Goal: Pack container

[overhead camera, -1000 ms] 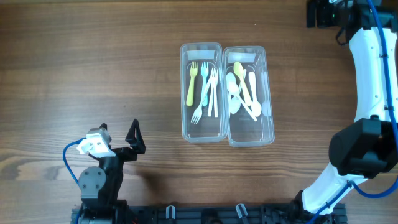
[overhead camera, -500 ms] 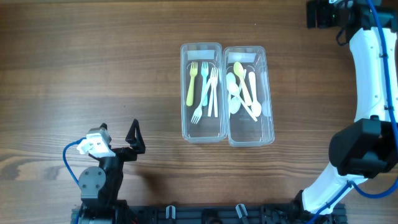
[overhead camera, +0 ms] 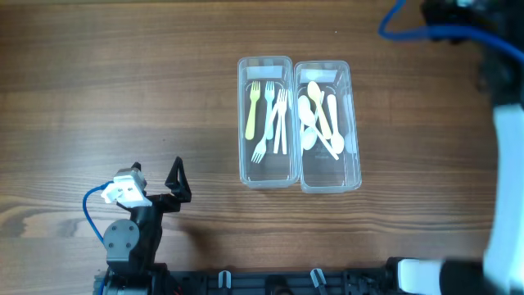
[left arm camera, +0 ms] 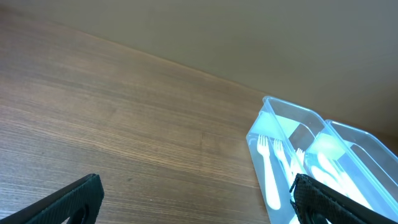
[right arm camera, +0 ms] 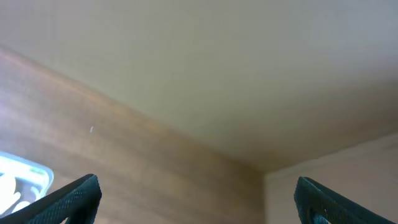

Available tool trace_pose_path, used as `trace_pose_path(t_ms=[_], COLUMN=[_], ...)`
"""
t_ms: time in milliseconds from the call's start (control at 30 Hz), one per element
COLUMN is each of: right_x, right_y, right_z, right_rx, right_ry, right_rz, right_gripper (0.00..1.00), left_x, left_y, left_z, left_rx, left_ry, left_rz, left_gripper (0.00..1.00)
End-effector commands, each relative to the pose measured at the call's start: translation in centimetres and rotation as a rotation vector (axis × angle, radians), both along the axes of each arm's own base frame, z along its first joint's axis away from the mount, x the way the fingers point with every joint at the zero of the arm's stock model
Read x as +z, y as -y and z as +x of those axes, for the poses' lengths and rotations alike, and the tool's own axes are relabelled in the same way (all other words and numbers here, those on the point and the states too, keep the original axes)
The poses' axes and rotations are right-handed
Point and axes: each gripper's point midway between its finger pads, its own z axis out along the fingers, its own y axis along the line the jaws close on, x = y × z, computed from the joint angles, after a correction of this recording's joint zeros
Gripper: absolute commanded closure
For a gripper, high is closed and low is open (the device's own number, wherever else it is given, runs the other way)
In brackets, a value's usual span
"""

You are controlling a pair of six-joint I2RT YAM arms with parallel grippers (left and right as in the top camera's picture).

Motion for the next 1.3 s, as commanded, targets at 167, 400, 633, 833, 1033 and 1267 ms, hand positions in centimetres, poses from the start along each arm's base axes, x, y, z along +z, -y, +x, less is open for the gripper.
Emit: trace_pose_path(t_ms=[167, 400, 633, 833, 1033, 1267], right_x=[6.1, 3.8, -3.0, -9.8, -13.3, -16.4], right_y=[-6.1, -6.1, -4.3, -3.9, -4.1, -4.3], right_z=[-12.6, -16.8, -15.6, -15.5, -17.2, -17.5], right_rx=[0.307, 0.272, 0.153, 0.126, 0.139, 0.127], right_ry=[0.173, 0.333, 0.453, 0.506, 0.538, 0.504], right_rz=[0.067, 0.198, 0.491, 0.641, 0.637, 0.602], right_gripper=[0.0, 0.0, 0.0, 0.0, 0.0, 0.0], left_x=[-0.3, -0.3, -0.3, -0.3, -0.3, -0.3], left_y=[0.0, 0.0, 0.0, 0.0, 0.0, 0.0], left_z=[0.0, 0.0, 0.0, 0.0, 0.0, 0.0], left_rx=[0.0, 0.0, 0.0, 0.0, 0.0, 0.0], left_ry=[0.002, 0.002, 0.002, 0.002, 0.002, 0.002], left_rz=[0.026, 0.026, 0.026, 0.026, 0.026, 0.026], left_gripper=[0.0, 0.0, 0.0, 0.0, 0.0, 0.0])
